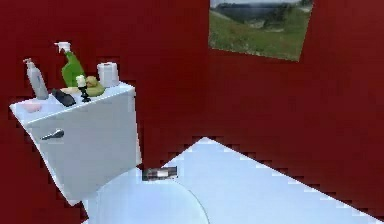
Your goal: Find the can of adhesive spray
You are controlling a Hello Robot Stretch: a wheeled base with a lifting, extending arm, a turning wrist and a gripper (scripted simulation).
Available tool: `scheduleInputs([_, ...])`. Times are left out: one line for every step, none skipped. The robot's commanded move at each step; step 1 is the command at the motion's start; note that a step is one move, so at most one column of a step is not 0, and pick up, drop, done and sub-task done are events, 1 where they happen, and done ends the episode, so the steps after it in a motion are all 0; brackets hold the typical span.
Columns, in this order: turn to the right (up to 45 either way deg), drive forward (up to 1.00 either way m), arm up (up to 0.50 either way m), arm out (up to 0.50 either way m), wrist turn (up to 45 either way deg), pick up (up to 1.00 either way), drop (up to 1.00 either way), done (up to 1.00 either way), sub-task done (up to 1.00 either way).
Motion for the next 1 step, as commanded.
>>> scheduleInputs([0.0, 0.00, 0.00, 0.00, 0.0, 0.00, 0.00, 1.00, 0.00])
